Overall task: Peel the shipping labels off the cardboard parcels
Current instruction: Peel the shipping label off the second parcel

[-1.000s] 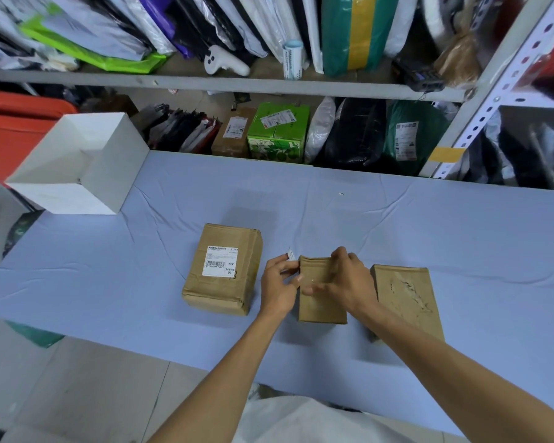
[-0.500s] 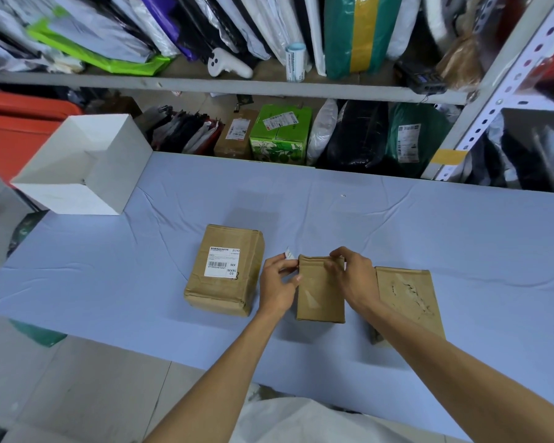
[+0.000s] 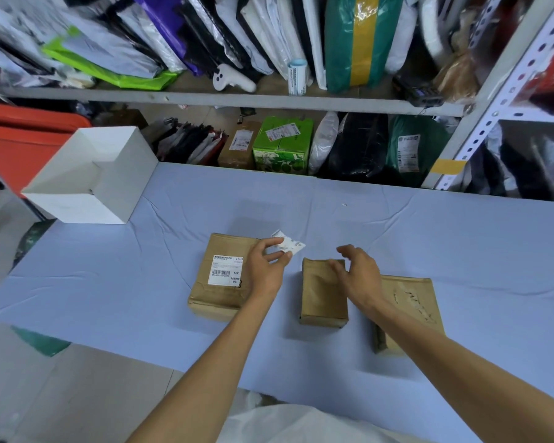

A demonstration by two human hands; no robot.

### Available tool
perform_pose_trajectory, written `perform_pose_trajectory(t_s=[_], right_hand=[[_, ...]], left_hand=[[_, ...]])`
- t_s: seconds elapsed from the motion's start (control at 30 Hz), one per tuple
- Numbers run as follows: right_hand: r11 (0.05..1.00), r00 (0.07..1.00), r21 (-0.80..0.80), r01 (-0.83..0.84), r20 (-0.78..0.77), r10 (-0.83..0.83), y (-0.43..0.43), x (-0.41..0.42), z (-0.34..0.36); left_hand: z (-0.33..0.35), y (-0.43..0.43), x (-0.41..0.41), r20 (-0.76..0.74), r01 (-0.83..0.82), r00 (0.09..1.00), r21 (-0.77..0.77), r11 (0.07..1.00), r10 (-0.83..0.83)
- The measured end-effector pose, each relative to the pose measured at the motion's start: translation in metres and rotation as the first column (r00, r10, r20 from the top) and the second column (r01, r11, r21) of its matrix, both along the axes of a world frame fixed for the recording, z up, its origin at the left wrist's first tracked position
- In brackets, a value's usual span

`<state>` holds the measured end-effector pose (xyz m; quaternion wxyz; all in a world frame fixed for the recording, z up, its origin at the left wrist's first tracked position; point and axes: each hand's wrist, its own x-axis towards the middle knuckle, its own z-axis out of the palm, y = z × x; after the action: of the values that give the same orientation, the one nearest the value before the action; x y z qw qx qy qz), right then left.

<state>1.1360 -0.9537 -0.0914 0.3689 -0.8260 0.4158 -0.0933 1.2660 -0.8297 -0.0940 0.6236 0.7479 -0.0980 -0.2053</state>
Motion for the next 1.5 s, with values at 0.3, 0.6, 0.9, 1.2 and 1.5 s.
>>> perform_pose_trajectory(t_s=[0.3, 0.6, 0.9, 1.2, 1.5], right_hand=[[0.967, 0.977, 0.255, -0.014, 0.21, -0.042, 0.015, 0.018, 0.015], [0.961, 0.957, 0.269, 0.064, 0.255, -0.135, -0.001, 0.006, 0.014], [0.972, 0.964, 0.233, -0.019, 0.263, -0.044, 0.006, 0.01, 0.017], [0.972, 0.96, 0.221, -0.074, 0.278, 0.01, 0.0, 0.009, 0.025], [0.979, 0.922, 0.194, 0.053, 0.366, -0.123, 0.013, 0.017, 0.025]], left_hand=[[-0.001, -0.014, -0.009, -0.151, 0.137, 0.977, -0.105, 0.985, -0.152], [0.002, -0.015, -0.017, -0.301, 0.156, 0.926, -0.238, 0.959, -0.226], [-0.008, -0.017, -0.022, -0.109, 0.173, 0.977, -0.083, 0.981, -0.182], [-0.007, -0.02, -0.023, -0.023, 0.198, 0.98, 0.047, 0.979, -0.197], [0.001, -0.024, -0.027, -0.05, 0.253, 0.966, 0.004, 0.968, -0.252]])
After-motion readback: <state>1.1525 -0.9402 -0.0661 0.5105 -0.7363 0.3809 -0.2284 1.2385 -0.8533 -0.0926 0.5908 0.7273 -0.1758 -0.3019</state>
